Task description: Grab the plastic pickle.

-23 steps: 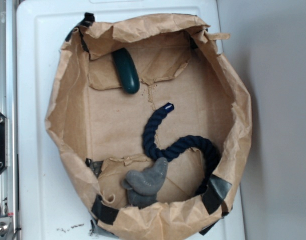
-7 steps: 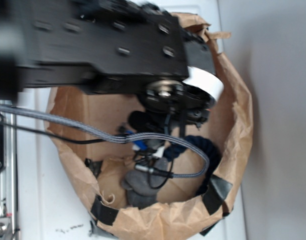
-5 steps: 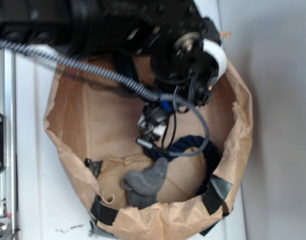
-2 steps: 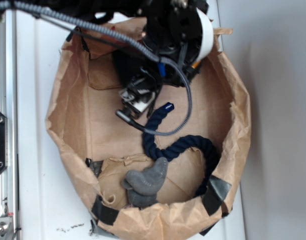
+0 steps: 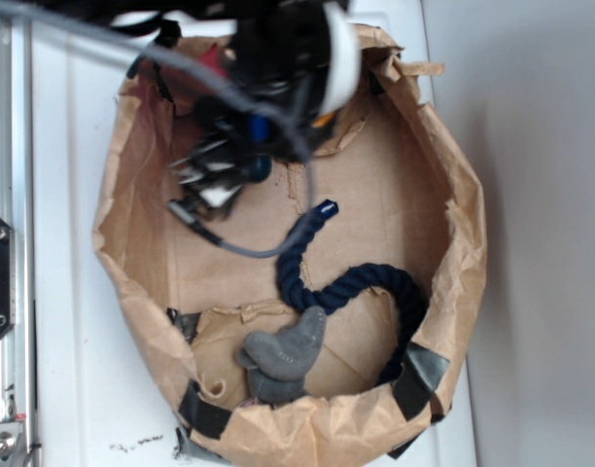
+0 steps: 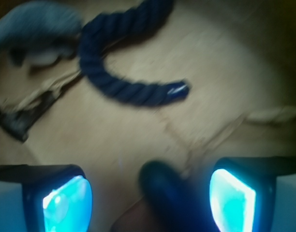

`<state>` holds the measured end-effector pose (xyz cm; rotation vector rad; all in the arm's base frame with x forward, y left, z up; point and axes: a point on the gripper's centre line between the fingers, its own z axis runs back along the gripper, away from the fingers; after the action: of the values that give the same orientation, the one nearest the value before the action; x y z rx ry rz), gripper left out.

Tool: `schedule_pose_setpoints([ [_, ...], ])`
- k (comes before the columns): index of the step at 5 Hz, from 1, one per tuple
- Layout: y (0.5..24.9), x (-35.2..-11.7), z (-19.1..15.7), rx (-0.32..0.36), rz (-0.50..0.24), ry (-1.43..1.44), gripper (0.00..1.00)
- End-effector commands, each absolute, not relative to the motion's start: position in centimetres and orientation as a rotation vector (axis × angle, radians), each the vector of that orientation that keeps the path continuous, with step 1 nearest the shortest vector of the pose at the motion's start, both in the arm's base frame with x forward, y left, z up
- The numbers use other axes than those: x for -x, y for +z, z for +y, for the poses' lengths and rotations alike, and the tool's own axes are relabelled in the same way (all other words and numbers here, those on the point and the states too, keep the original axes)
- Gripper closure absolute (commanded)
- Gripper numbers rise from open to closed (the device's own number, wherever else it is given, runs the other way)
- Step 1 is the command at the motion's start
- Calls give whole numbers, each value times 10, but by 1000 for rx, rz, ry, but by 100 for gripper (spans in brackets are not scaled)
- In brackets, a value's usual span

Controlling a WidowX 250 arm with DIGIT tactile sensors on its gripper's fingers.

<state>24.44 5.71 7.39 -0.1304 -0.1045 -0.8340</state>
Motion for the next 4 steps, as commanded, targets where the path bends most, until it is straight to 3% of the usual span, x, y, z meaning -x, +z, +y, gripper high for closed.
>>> schedule_pose_setpoints([
  [1, 61, -229, 38, -63, -259, -896, 0],
  [3, 62, -250, 39, -48, -222, -867, 0],
  [4, 62, -246, 38, -49, -225, -871, 0],
])
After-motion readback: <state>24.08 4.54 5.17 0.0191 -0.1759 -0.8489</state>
